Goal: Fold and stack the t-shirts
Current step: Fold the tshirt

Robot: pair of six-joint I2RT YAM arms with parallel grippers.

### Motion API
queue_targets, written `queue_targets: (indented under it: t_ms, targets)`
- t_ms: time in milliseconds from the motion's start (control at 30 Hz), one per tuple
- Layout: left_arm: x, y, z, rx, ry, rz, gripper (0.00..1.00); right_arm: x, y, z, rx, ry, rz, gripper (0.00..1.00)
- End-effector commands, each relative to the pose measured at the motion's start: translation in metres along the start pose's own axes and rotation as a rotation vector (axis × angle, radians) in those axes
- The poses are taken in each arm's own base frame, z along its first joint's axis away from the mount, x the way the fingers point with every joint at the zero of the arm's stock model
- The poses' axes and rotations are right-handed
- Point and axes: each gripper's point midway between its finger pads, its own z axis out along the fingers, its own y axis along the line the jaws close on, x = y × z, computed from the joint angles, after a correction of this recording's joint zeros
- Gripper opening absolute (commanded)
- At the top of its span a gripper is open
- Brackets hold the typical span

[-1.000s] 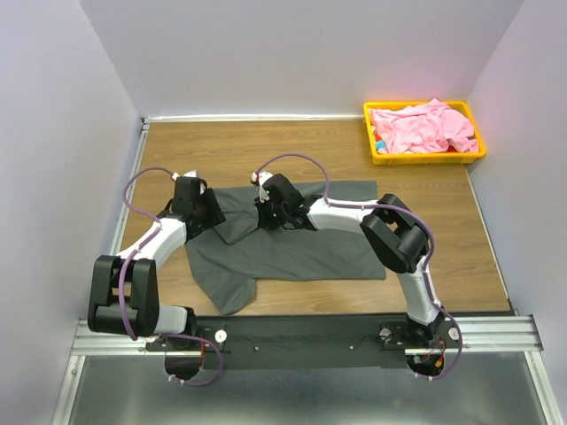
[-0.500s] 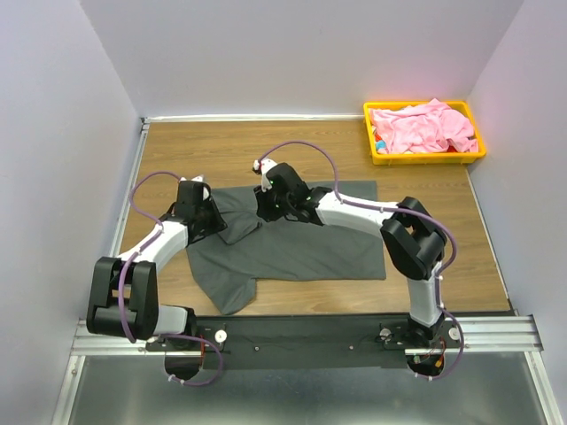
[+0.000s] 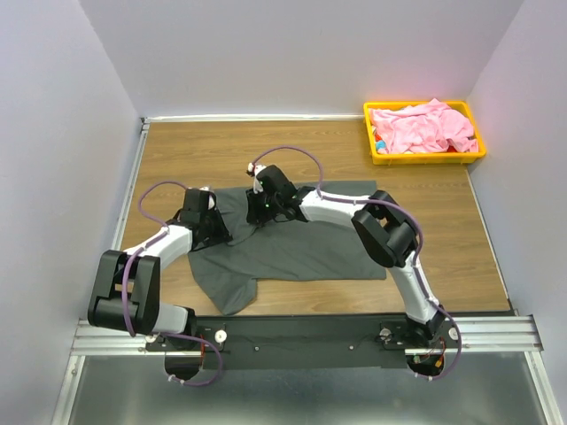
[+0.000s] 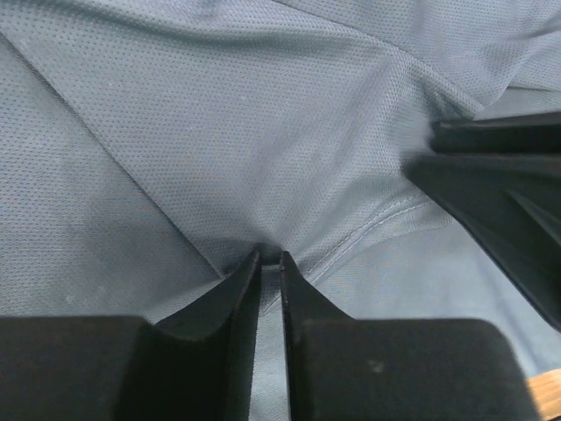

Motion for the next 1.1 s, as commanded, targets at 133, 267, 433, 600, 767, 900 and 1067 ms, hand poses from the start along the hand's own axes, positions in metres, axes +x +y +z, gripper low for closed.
queue_targets:
  t_ms: [133, 267, 433, 600, 767, 900, 1067]
  targets:
    - [0.018, 0.013, -0.007, -0.059, 0.034, -0.046, 0.12, 0.016, -0.053, -0.001, 0.061, 0.021, 0.111, 0.31]
    - [0.011, 0.01, -0.013, -0.053, 0.008, -0.06, 0.12, -0.005, -0.054, -0.026, 0.048, -0.023, 0.116, 0.31]
    - [-0.024, -0.013, -0.031, 0.01, -0.097, -0.071, 0.32, -0.028, -0.065, -0.067, 0.078, -0.094, 0.103, 0.38]
    - [-0.075, -0.032, -0.039, 0.044, -0.22, -0.079, 0.46, -0.041, -0.113, -0.119, 0.195, -0.175, 0.136, 0.43]
    - [-0.11, -0.043, -0.01, 0.031, -0.214, -0.051, 0.47, -0.014, -0.187, -0.161, 0.366, -0.183, 0.267, 0.44]
    - [-0.129, -0.036, 0.019, -0.024, -0.208, -0.046, 0.45, 0.005, -0.239, -0.19, 0.484, -0.203, 0.395, 0.43]
    - [-0.142, -0.013, 0.049, -0.104, -0.185, -0.067, 0.4, 0.031, -0.283, -0.207, 0.564, -0.198, 0.534, 0.43]
